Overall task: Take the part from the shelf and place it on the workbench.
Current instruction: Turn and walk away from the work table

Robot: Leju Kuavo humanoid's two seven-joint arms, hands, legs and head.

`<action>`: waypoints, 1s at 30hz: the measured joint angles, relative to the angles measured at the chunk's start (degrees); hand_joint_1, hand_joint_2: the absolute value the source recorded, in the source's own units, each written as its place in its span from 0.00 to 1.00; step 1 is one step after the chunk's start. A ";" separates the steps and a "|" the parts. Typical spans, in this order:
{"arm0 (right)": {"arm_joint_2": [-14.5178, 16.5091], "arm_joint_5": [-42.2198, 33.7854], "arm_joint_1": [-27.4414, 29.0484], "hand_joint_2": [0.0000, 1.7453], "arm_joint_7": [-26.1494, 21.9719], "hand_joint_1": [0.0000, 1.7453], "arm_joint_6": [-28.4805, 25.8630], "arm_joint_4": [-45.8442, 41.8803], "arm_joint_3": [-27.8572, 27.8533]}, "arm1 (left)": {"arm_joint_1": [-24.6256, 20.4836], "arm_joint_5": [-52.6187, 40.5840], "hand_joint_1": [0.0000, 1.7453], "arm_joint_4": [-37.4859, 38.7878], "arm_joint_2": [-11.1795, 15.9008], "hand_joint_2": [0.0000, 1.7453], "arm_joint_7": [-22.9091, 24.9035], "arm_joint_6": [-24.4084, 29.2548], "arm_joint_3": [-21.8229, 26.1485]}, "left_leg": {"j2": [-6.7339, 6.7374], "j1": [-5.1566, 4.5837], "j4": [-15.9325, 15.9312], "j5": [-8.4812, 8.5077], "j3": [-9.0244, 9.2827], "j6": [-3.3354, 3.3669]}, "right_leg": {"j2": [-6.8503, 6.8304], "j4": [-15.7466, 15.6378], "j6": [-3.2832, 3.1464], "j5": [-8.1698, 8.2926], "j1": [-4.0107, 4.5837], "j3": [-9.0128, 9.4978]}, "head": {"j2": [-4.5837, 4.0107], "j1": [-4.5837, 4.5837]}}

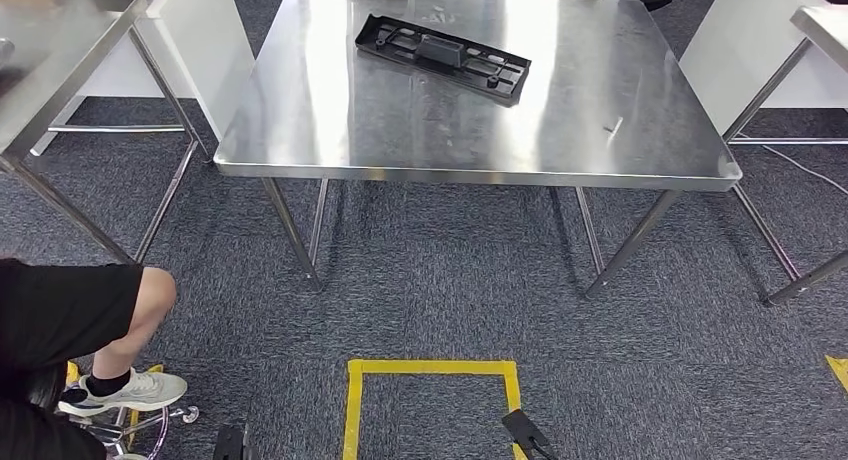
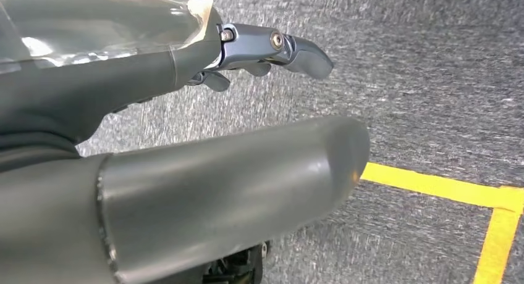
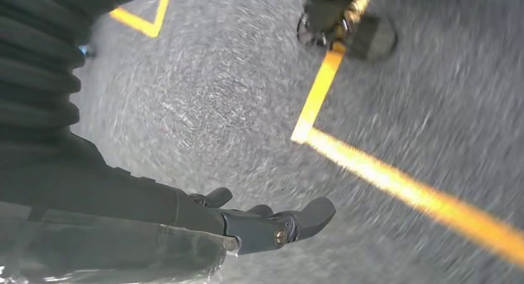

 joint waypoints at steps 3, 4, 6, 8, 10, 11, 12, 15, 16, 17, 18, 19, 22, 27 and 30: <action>0.27 0.32 1.29 0.00 0.14 0.00 -0.79 0.26 -0.27 | -0.25 -1.29 0.00 -0.01 -0.12 0.00 0.55 0.50 0.19 | 0.09 0.12 0.23 0.40 -0.39 -0.97 | 0.09 -0.64 -1.54 0.38 0.02 -0.57 | -0.01 -0.04; 0.45 0.50 1.60 0.00 0.20 0.00 -0.87 0.32 -0.27 | -0.28 -1.55 0.00 -0.01 -0.15 0.00 0.68 0.69 0.22 | 0.04 0.26 1.16 -0.80 -0.89 -1.26 | 0.06 -0.66 -2.29 0.82 -0.14 -0.84 | -0.01 -0.06; 0.87 0.94 1.83 0.00 0.26 0.00 -0.91 0.39 -0.27 | -0.32 -1.97 0.00 -0.01 -0.22 0.00 0.84 1.09 0.28 | -0.13 0.46 6.22 -5.68 -2.81 -1.78 | -0.02 -0.67 -3.61 1.86 -0.35 -1.70 | -0.01 -0.09; 1.14 1.39 1.88 0.00 0.26 0.00 -0.69 0.41 -0.27 | -0.37 -2.28 0.00 -0.01 -0.36 0.00 0.88 1.40 0.30 | -0.24 0.50 13.66 -10.11 -4.87 -2.18 | -0.05 -0.53 -4.07 2.79 -0.21 -2.90 | -0.01 -0.10; 1.24 1.65 1.91 0.00 0.26 0.00 -0.40 0.45 -0.27 | -0.39 -2.42 0.00 -0.01 -0.46 0.00 0.90 1.57 0.31 | -0.25 0.56 16.13 -10.25 -4.22 -2.32 | -0.07 -0.29 -3.88 3.48 -0.13 -4.01 | -0.01 -0.11; 1.28 1.72 1.91 0.00 0.26 0.00 -0.30 0.48 -0.27 | -0.41 -2.45 0.00 -0.01 -0.49 0.00 0.90 1.63 0.32 | -0.24 0.60 14.06 -9.07 -2.26 -2.28 | -0.07 -0.12 -3.75 3.74 -0.13 -4.46 | -0.01 -0.12; 1.33 1.78 1.90 0.00 0.26 0.00 -0.24 0.49 -0.26 | -0.47 -2.47 0.00 -0.01 -0.51 0.00 0.91 1.67 0.33 | -0.23 0.66 10.34 -7.75 0.54 -2.18 | -0.06 0.10 -3.61 3.93 -0.14 -4.80 | 0.00 -0.12; 1.49 2.03 1.82 0.00 0.27 0.00 -0.19 0.51 -0.25 | -0.83 -2.85 0.00 -0.01 -0.58 0.00 0.93 1.71 0.38 | -0.42 0.49 1.04 -6.57 6.67 -1.50 | -0.08 0.69 -2.87 4.50 0.22 -5.63 | 0.00 -0.07; 1.53 2.09 1.81 0.00 0.33 0.00 -0.16 0.51 -0.24 | -0.92 -3.05 0.00 -0.01 -0.61 0.00 0.99 1.71 0.39 | -0.49 0.29 0.32 -6.69 6.88 -1.20 | -0.11 0.75 -2.46 4.78 0.30 -5.84 | -0.01 -0.03; 1.56 2.16 1.83 0.00 0.44 0.00 -0.08 0.52 -0.24 | -0.95 -3.26 0.00 -0.01 -0.66 0.00 1.06 1.71 0.39 | -0.52 0.15 0.20 -6.42 6.54 -0.78 | -0.13 0.73 -1.99 5.10 0.32 -6.01 | -0.01 -0.01; 1.58 2.41 1.86 0.00 0.62 0.00 0.11 0.55 -0.20 | -0.99 -3.47 0.00 -0.01 -0.74 0.00 1.16 1.71 0.39 | -0.42 0.12 0.03 -6.08 6.27 -0.26 | -0.12 0.92 -1.62 5.11 0.24 -6.30 | -0.01 -0.03; 1.57 2.82 1.92 0.00 0.85 0.00 0.40 0.60 -0.08 | -1.09 -3.67 0.00 -0.01 -0.82 0.00 1.25 1.72 0.39 | -0.34 0.14 -0.11 -5.60 5.90 0.37 | -0.11 1.64 -1.42 4.47 0.19 -6.84 | -0.02 0.00; 1.56 5.15 2.08 0.00 1.54 0.00 1.51 0.71 0.92 | -1.40 -4.33 0.00 -0.01 -1.15 0.00 1.38 1.87 0.44 | -0.14 0.25 -0.30 -4.05 4.18 1.60 | -0.08 10.01 -1.75 -1.26 0.12 -10.37 | -0.01 0.19; 1.53 8.79 2.34 0.00 1.61 0.00 1.82 0.81 3.93 | -1.36 -5.38 0.00 -0.01 -1.46 0.00 1.96 2.78 0.83 | -0.02 0.26 -0.19 -1.75 1.18 1.22 | -0.09 12.12 0.01 -1.96 -0.15 -7.41 | 0.00 0.22; 1.57 9.50 2.03 0.00 1.53 0.00 1.74 0.80 5.24 | -1.38 -5.51 0.00 -0.01 -1.62 0.00 2.17 2.93 1.23 | -0.04 0.05 -0.08 -0.60 0.38 0.28 | 0.05 0.43 -0.22 -0.41 0.08 -0.04 | 0.00 0.17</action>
